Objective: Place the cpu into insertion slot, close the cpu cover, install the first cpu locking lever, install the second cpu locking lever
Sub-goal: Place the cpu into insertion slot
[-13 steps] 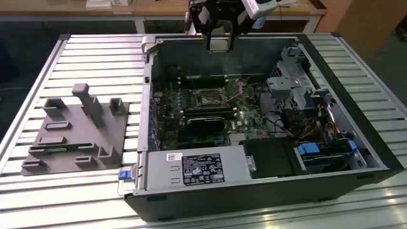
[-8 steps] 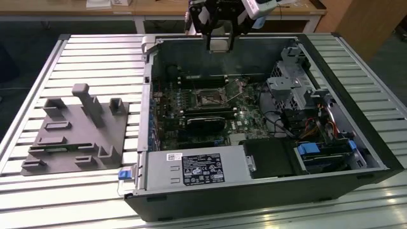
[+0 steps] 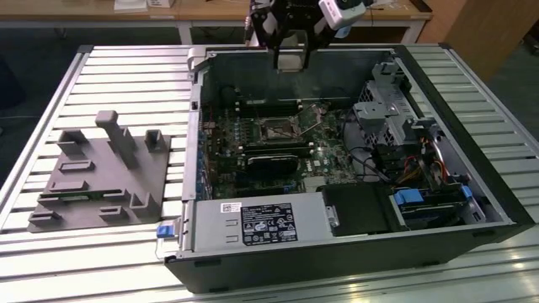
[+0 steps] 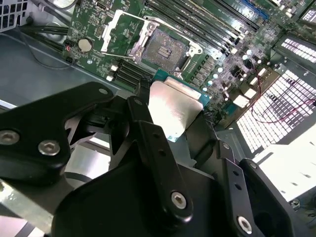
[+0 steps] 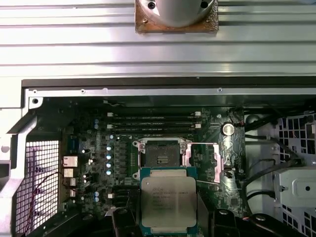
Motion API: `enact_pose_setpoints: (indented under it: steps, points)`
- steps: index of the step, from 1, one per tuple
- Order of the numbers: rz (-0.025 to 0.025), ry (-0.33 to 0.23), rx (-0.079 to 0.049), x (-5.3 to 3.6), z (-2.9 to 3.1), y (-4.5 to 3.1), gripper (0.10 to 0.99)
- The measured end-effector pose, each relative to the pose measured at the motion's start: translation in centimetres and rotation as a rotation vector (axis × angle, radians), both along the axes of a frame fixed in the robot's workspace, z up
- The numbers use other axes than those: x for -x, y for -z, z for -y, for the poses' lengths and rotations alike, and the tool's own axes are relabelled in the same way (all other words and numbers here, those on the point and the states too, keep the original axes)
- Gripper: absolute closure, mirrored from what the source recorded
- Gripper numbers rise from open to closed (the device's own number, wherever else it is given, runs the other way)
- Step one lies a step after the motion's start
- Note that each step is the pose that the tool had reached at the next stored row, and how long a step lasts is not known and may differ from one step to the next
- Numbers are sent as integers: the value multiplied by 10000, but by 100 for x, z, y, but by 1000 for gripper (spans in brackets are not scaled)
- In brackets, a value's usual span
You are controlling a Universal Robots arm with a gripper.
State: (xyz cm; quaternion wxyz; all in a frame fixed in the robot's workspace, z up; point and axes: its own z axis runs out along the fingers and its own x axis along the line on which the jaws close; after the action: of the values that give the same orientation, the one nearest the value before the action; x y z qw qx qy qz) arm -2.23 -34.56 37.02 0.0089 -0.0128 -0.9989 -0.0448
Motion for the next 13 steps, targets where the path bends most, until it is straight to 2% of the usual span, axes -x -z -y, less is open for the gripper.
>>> enact_pose_setpoints:
  steps: [13]
  points:
    - [5,-1,4,0,0,77,545]
